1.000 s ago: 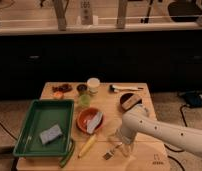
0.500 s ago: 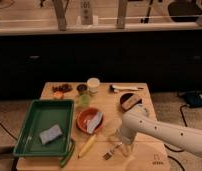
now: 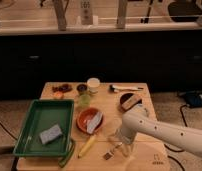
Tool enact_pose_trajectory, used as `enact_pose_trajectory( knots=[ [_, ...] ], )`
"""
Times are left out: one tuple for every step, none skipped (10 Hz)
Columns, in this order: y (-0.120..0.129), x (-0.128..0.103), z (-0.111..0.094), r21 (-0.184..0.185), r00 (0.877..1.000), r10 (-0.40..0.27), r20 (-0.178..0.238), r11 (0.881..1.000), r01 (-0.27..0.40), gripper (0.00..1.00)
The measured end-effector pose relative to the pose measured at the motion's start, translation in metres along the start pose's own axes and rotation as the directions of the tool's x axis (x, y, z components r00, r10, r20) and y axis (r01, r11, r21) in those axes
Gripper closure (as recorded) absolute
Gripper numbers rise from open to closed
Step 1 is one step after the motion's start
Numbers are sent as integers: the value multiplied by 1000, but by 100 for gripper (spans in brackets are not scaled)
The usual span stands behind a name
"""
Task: Place fork in table surface
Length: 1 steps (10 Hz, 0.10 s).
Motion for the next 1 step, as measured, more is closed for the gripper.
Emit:
enact_pose_trajectory(
  knots=[
    [0,0,0,0,1000,0,0,1000,0,20]
  ],
)
